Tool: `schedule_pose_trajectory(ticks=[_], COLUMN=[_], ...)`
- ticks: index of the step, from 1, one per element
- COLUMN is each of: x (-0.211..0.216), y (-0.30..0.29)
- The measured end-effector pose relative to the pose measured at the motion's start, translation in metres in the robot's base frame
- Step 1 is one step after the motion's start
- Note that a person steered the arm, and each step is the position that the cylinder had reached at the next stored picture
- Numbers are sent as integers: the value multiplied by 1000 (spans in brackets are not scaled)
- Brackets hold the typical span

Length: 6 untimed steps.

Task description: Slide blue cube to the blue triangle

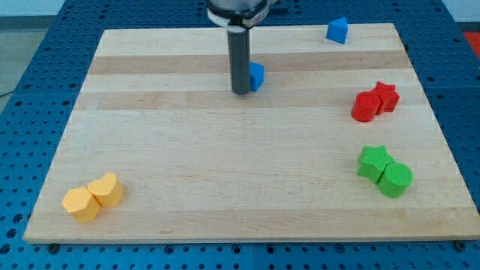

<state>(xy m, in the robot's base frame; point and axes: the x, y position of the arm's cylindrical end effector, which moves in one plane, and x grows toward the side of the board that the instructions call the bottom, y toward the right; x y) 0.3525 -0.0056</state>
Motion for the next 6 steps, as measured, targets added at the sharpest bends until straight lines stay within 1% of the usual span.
schedule_pose_trajectory(ticks=[1,2,3,4,5,6], x=[-31,-24,-7,-32,-63,-90], y=[35,27,-23,-25,31,110])
